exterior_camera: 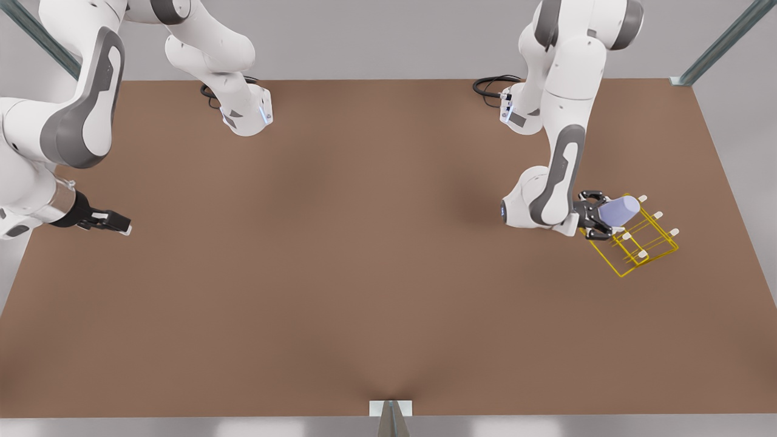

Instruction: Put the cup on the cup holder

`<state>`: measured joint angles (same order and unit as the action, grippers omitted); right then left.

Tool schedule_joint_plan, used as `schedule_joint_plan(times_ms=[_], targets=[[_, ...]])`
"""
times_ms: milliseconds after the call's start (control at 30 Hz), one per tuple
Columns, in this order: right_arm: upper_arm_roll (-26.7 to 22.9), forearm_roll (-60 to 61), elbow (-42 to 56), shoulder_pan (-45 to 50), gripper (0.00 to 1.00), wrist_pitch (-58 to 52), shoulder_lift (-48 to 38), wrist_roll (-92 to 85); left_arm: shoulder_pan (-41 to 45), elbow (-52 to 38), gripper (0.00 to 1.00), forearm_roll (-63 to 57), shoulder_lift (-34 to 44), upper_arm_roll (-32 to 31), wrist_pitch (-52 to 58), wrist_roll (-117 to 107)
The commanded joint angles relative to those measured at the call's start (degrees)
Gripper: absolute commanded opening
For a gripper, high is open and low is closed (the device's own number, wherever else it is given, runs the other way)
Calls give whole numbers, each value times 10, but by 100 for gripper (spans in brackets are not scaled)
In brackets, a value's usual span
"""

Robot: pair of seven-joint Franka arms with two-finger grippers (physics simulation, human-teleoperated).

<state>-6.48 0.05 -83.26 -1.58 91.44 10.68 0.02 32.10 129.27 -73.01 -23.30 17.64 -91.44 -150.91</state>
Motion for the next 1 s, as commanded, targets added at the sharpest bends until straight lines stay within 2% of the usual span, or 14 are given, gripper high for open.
schedule_joint_plan(times_ms=[0, 967], targets=[[0, 0, 0, 0, 100, 1, 0, 2, 0, 0, 80, -7, 1, 0, 0, -50], [0, 1, 1, -1, 100, -2, -2, -5, -35, 13, 80, -108, -26, 28, 1, -83]])
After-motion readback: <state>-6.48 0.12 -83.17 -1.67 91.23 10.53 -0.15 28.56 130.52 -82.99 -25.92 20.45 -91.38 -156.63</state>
